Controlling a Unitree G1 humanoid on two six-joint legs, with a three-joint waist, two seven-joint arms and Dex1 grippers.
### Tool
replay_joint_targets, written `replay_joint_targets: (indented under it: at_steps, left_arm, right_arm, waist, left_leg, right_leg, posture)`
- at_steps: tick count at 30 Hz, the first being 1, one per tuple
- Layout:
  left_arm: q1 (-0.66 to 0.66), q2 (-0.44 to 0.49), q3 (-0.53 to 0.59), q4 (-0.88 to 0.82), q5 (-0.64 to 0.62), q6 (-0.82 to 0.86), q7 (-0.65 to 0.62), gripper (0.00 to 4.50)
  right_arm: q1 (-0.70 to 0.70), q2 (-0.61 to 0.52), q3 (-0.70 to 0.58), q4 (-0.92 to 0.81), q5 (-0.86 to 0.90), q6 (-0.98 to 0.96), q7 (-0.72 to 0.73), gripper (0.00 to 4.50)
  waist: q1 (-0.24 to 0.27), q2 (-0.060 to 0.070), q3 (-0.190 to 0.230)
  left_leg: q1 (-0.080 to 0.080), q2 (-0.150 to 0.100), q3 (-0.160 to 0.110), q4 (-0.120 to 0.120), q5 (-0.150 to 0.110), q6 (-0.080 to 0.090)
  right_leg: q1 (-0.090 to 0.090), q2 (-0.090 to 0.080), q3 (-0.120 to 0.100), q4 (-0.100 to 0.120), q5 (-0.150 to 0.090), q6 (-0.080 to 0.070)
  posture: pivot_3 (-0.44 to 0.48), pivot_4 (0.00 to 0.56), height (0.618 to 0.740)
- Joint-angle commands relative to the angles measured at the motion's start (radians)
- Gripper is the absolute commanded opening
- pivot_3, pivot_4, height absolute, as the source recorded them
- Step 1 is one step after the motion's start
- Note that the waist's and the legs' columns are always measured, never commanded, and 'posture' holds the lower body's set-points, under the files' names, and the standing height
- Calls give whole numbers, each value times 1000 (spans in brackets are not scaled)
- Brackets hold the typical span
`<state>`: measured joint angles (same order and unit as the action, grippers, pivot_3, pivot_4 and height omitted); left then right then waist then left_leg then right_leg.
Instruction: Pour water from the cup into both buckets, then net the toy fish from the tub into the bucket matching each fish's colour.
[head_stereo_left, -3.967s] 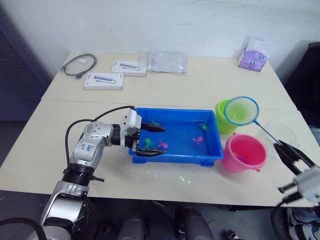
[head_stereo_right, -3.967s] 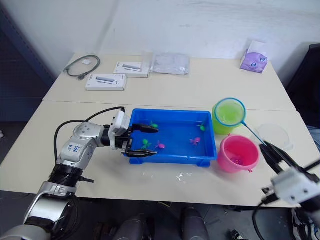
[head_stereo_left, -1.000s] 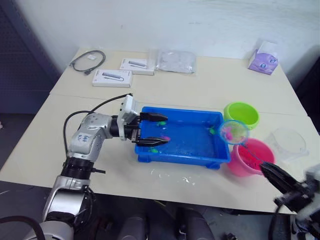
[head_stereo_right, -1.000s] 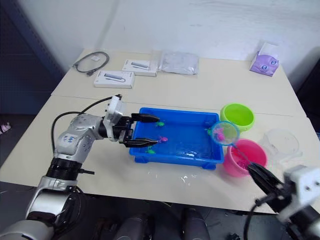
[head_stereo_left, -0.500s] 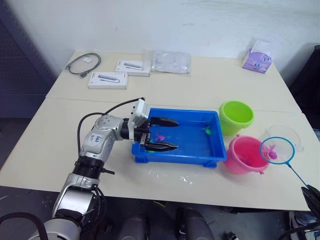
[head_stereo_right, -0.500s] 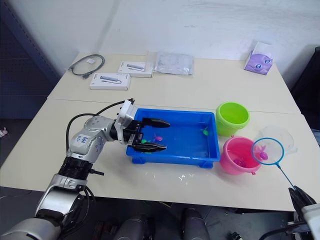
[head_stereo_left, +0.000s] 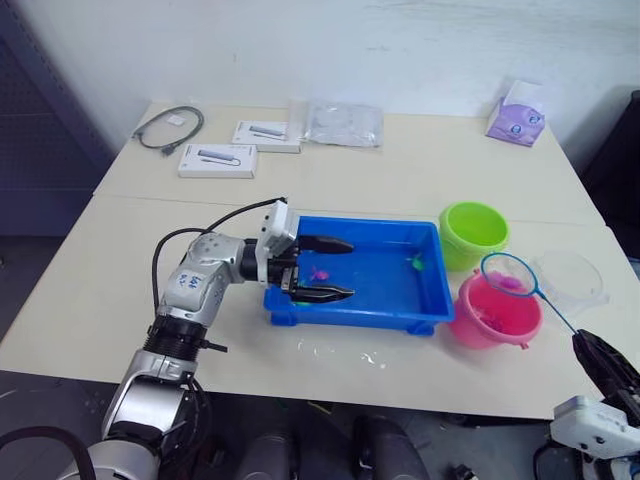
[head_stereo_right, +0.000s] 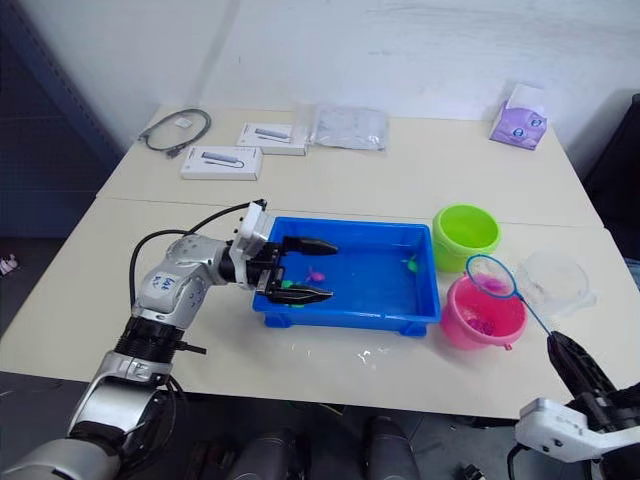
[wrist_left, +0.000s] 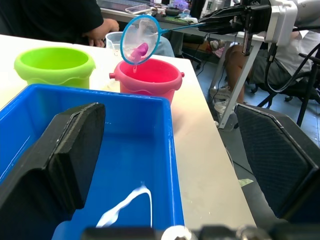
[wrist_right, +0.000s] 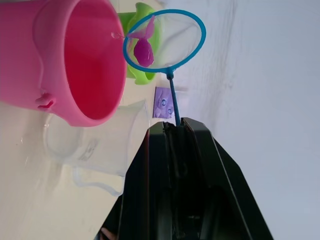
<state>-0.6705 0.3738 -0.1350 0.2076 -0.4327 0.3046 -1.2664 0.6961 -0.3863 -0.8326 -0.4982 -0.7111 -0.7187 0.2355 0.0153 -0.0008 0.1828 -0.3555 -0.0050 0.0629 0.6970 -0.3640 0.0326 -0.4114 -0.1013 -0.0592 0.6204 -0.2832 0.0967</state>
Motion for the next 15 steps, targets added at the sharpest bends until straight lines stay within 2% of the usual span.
replay_joint_targets:
  at_steps: [1, 6, 7, 12, 15]
  left_arm:
    - [-1, 10, 16, -37, -1, -18, 4, 4444]
    - [1, 19, 17, -32, 7, -32, 1, 4444]
    - [1, 23, 18, -30, 8, -34, 1, 4444]
    - [21, 71, 37, -23, 2, -39, -12, 4444]
    - [49, 102, 57, -21, 1, -56, -16, 4444]
  right_arm:
    - [37, -29, -40, 50, -70, -54, -120, 0]
    - [64, -53, -36, 57, -130, -61, -200, 0]
    - [62, -54, -34, 54, -88, -46, -192, 0]
    - [22, -99, 143, -25, 488, 185, 16, 0]
    - [-44, -175, 276, -91, 766, 357, 154, 0]
  waist:
    - [2, 0, 0]
    - [-3, 0, 0]
    - [-4, 0, 0]
    - [-23, -1, 0]
    - [-28, 0, 0]
  left_leg:
    - [0, 0, 0, 0, 0, 0]
    - [0, 1, 0, 0, 0, 0]
    - [0, 1, 0, 0, 0, 0]
    - [2, 2, 1, 0, 0, 0]
    - [3, 3, 0, 0, 0, 0]
  right_leg:
    - [0, 0, 0, 0, 0, 0]
    - [0, 0, 1, 0, 0, 0]
    - [0, 0, 1, 0, 0, -1]
    - [1, 0, 2, 1, 0, -1]
    - [2, 0, 2, 2, -1, -1]
  posture:
    - [0, 150, 739]
    - [0, 150, 739]
    - [0, 150, 739]
    - [0, 150, 739]
    - [0, 150, 739]
